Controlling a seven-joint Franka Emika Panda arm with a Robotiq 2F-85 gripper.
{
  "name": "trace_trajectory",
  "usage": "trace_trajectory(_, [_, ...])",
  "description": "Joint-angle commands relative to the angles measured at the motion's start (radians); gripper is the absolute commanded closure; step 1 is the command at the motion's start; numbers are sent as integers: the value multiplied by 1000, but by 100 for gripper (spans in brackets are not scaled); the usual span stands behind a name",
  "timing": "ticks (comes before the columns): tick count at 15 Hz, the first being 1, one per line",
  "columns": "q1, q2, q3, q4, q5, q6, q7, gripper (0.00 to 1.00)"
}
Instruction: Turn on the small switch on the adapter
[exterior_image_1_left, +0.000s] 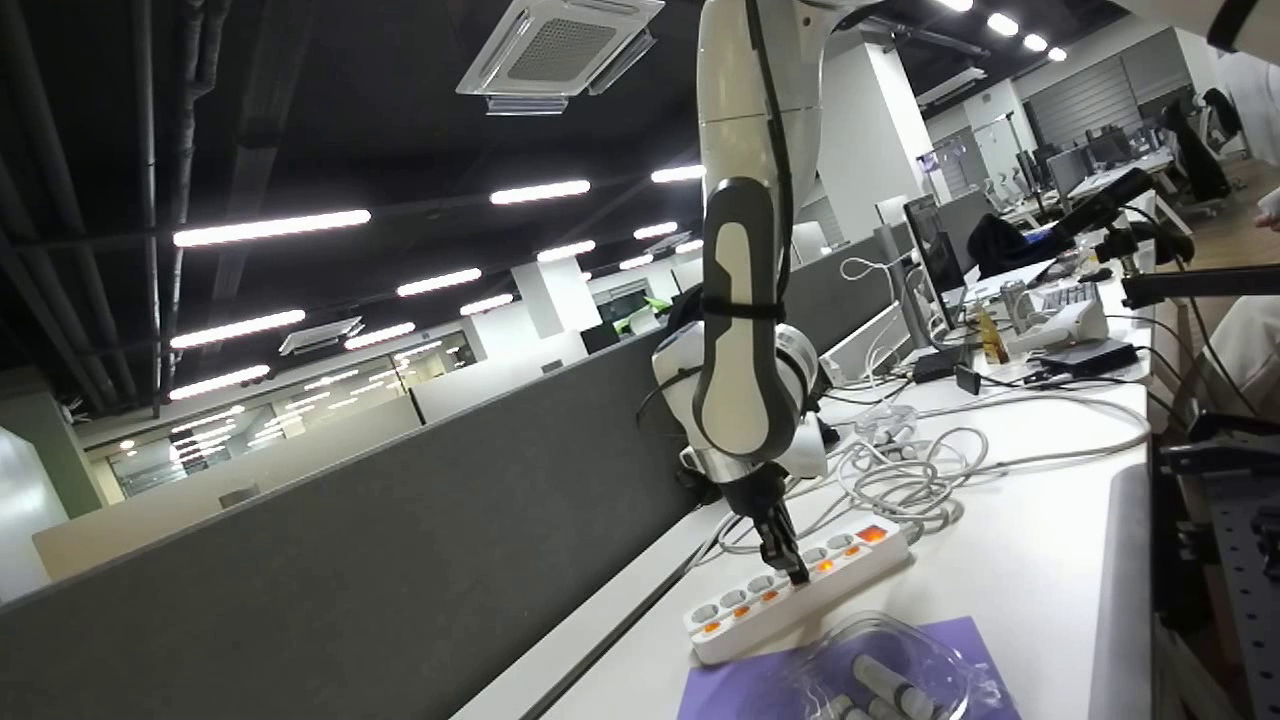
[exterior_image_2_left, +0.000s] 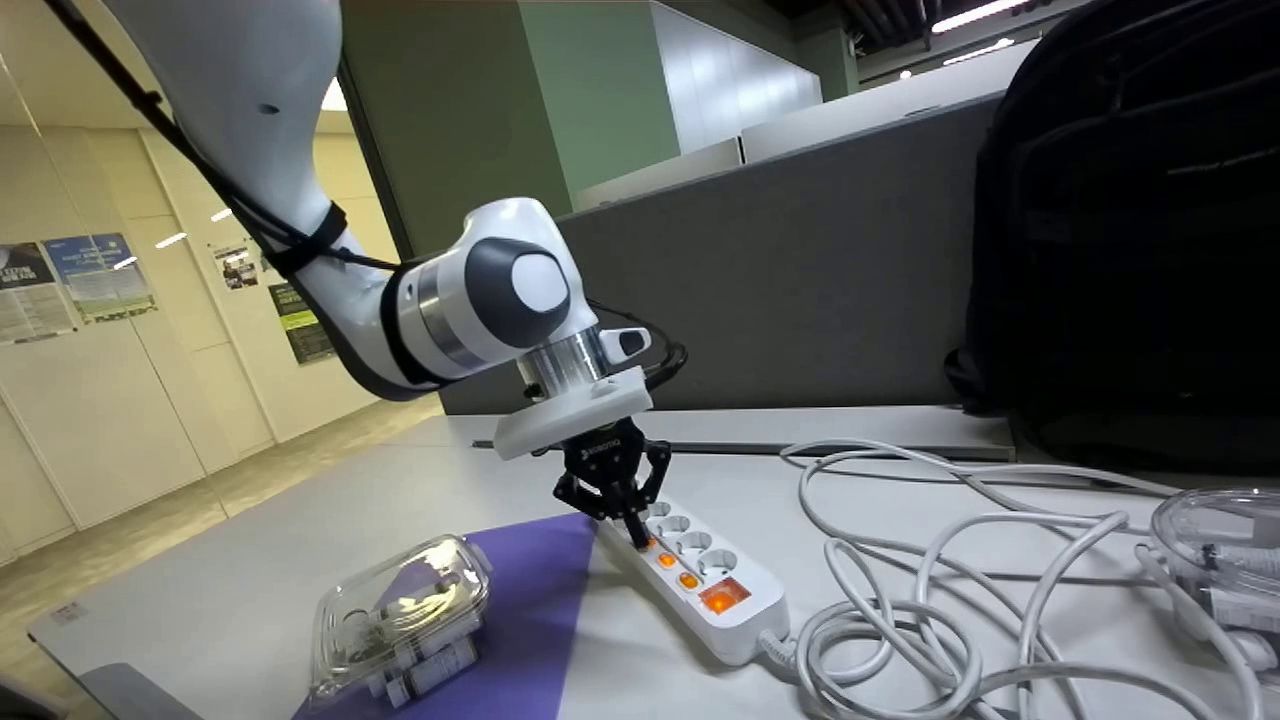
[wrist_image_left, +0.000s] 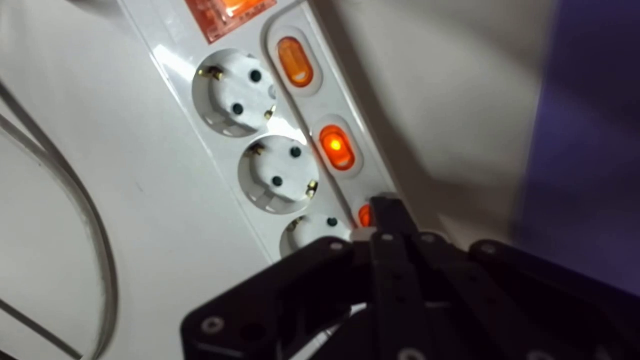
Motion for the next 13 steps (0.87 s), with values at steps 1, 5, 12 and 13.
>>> trace_trajectory(1, [-53, 3, 54, 13, -2, -43, 10, 100])
trace_trajectory(5, [-107, 17, 119, 49, 48, -165, -19, 100])
trace_trajectory(12, [-100, 25, 138, 56, 47, -244, 5, 100])
trace_trajectory(13, [-94, 12, 135, 51, 37, -239, 8, 100])
